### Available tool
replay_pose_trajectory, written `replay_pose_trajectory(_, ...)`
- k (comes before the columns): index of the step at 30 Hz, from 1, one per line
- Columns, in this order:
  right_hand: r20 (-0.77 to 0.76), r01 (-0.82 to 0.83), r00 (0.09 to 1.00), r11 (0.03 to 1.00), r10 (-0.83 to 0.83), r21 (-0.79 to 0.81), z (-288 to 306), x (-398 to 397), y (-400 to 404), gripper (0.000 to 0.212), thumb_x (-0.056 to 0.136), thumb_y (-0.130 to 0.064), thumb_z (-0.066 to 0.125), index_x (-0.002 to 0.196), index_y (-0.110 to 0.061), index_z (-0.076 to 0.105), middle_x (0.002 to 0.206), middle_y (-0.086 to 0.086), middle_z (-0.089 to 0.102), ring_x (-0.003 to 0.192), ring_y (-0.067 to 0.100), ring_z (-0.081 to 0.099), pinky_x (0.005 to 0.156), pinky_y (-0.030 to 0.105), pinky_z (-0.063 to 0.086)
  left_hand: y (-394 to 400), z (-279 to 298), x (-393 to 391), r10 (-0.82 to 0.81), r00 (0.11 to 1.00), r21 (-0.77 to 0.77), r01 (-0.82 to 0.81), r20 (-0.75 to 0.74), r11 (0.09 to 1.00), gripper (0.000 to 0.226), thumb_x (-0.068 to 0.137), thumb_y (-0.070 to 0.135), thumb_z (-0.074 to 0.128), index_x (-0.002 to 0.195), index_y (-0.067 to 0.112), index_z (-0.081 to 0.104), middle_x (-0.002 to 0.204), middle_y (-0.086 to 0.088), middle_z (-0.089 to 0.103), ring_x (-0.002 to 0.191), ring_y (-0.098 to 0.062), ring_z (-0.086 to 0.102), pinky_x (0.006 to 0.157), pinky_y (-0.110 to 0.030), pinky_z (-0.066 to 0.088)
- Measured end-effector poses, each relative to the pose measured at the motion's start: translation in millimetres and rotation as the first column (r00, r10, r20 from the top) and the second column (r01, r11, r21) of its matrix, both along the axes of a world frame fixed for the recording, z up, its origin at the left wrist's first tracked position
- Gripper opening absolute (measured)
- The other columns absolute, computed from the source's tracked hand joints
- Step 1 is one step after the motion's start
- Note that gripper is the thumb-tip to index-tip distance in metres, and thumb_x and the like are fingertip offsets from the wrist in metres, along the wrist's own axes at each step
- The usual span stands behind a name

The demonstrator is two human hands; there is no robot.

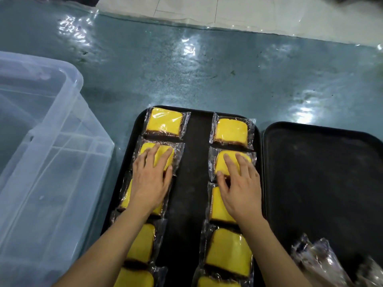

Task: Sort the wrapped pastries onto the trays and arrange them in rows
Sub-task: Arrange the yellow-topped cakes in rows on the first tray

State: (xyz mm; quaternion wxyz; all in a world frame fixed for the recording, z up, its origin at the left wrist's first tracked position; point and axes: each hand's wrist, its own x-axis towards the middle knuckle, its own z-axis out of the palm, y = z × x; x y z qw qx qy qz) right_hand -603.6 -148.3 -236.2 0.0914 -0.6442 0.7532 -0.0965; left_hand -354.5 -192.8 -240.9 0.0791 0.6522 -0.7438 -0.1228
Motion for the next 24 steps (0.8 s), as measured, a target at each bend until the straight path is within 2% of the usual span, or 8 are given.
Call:
replay_pose_trajectory(2,-0.035,0.031,0.999,0.999,-0.030,0.039,-5,5,20,0.059,0.103,-0.056,0.032,0.156,-0.030,0.038,0.161,0.011,0.036,0.150,0.030,0.029,0.122,0.048,0.027,20,-5,8,-0.041,0.999,0.064,0.039,0.033,0.997,0.056,0.101,0.054,0.024,0.155,0.040,0.025,0.165,-0.003,0.020,0.152,-0.029,0.015,0.121,-0.053,0.022)
replay_pose_trajectory(6,-0.055,-0.026,0.998,0.991,0.033,0.133,-15,11,33,0.068,0.103,-0.065,0.022,0.163,-0.033,0.014,0.169,0.013,0.013,0.157,0.029,0.003,0.128,0.047,0.007,28,-13,18,-0.089,0.994,0.112,0.082,0.061,0.990,0.062,0.100,0.062,0.020,0.158,0.043,0.010,0.169,0.002,0.003,0.155,-0.023,-0.005,0.124,-0.047,0.008)
replay_pose_trajectory(9,-0.045,-0.045,0.998,0.987,0.053,0.152,-16,10,29,0.071,0.102,-0.069,0.019,0.163,-0.035,0.005,0.171,0.011,0.004,0.157,0.027,-0.006,0.128,0.047,0.004,22,-12,16,-0.086,0.994,0.136,0.076,0.066,0.988,0.062,0.101,0.063,0.021,0.157,0.045,0.001,0.168,0.004,-0.007,0.154,-0.021,-0.014,0.123,-0.045,-0.001)
replay_pose_trajectory(14,-0.035,-0.061,0.997,0.986,0.068,0.155,-14,8,24,0.071,0.101,-0.070,0.020,0.163,-0.036,0.007,0.171,0.009,0.005,0.157,0.025,-0.004,0.127,0.045,0.004,17,-8,14,-0.076,0.994,0.152,0.065,0.073,0.986,0.060,0.101,0.060,0.027,0.157,0.045,0.010,0.168,0.003,0.001,0.155,-0.024,-0.005,0.123,-0.047,0.004)
replay_pose_trajectory(16,-0.021,-0.039,0.999,0.991,0.042,0.127,-10,7,23,0.067,0.102,-0.066,0.021,0.162,-0.035,0.016,0.170,0.008,0.014,0.157,0.026,0.007,0.127,0.044,0.011,11,-3,15,-0.064,0.996,0.097,0.058,0.063,0.994,0.053,0.102,0.056,0.027,0.154,0.043,0.026,0.165,-0.001,0.020,0.152,-0.027,0.014,0.122,-0.051,0.016)
replay_pose_trajectory(18,-0.011,0.009,1.000,1.000,-0.009,0.016,-3,2,10,0.061,0.105,-0.056,0.024,0.159,-0.030,0.029,0.165,0.008,0.029,0.153,0.028,0.024,0.123,0.044,0.023,-6,2,12,-0.052,0.998,0.000,0.052,0.034,0.999,0.048,0.103,0.046,0.030,0.149,0.037,0.037,0.159,-0.001,0.034,0.145,-0.027,0.028,0.118,-0.051,0.026)
replay_pose_trajectory(21,-0.016,-0.026,1.000,0.995,0.025,-0.099,0,-12,-33,0.056,0.106,-0.044,0.028,0.158,-0.025,0.032,0.163,0.009,0.033,0.149,0.028,0.030,0.122,0.046,0.028,-48,-2,0,-0.073,0.996,-0.079,0.078,0.059,0.994,0.048,0.106,0.037,0.034,0.153,0.036,0.032,0.164,0.000,0.026,0.150,-0.029,0.022,0.120,-0.050,0.023)
replay_pose_trajectory(24,-0.059,-0.159,0.986,0.987,0.158,-0.008,-10,-18,-75,0.059,0.107,-0.050,0.026,0.162,-0.029,0.018,0.169,0.006,0.016,0.157,0.025,0.010,0.128,0.046,0.013,-80,-18,-10,-0.113,0.988,-0.025,0.117,0.102,0.993,0.052,0.107,0.039,0.028,0.158,0.039,0.017,0.168,0.001,0.010,0.154,-0.031,0.008,0.124,-0.051,0.011)
